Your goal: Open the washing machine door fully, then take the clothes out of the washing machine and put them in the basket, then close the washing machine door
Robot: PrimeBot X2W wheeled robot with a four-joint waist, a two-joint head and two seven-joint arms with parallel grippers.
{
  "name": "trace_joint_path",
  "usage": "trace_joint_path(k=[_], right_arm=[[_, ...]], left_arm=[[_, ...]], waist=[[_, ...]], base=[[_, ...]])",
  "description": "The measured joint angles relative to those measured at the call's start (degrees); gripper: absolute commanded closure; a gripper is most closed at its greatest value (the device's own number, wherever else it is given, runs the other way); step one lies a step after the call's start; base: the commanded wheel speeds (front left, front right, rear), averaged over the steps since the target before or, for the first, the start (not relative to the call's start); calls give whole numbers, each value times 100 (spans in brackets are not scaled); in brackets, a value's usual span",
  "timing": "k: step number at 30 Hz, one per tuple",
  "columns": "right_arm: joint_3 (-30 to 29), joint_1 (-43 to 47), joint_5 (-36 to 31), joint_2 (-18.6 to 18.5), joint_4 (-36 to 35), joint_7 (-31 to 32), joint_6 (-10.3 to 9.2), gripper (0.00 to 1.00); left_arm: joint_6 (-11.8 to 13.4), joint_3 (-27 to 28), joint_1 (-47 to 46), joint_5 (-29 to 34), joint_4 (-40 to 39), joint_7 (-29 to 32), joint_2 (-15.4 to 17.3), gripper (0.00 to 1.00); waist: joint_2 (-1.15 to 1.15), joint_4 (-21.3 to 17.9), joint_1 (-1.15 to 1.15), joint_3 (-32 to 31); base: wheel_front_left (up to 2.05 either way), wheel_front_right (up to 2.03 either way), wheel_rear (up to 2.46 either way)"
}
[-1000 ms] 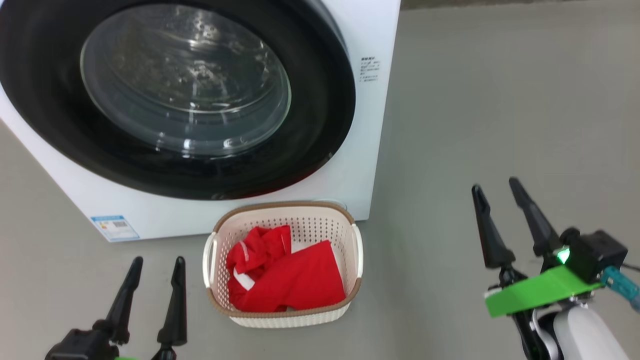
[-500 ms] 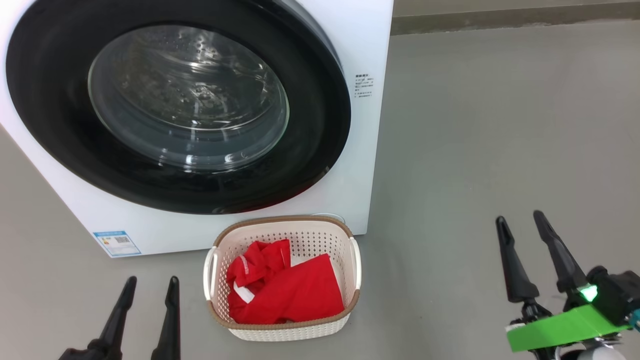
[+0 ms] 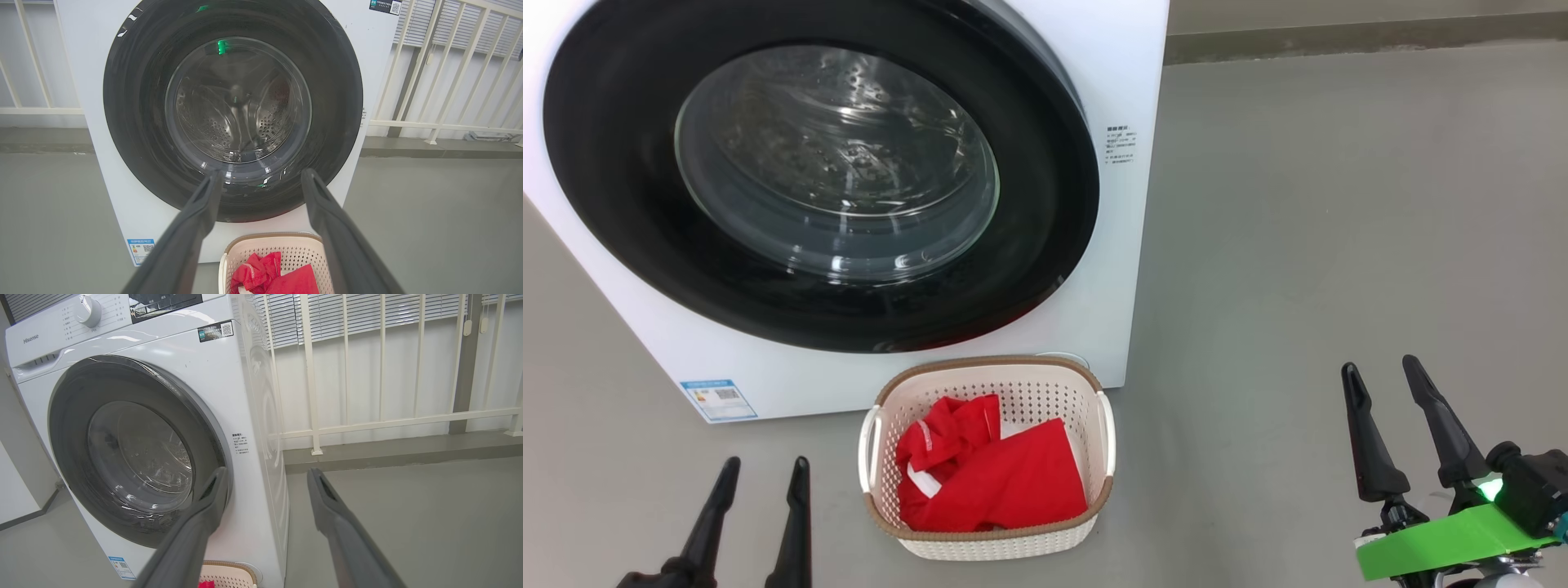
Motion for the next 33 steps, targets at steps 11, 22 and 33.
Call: trace_joint_path(k=[11, 22, 33], right_arm=[[41, 278, 2, 180, 606, 12, 0, 100], [22, 305, 611, 183, 647, 188, 0, 100], [-10, 271, 1236, 183, 684, 364, 0, 100]], left_arm=[[9, -114, 35, -26, 561, 64, -207, 100], [9, -109, 85, -688, 613, 243, -212, 100], [9, -98, 74, -1384, 662, 399, -212, 100]], waist=[[0, 7, 0, -10], [0, 5, 1, -4], [0, 3, 1, 5]], base=[[0, 0, 0], [0, 0, 0], [0, 0, 0]])
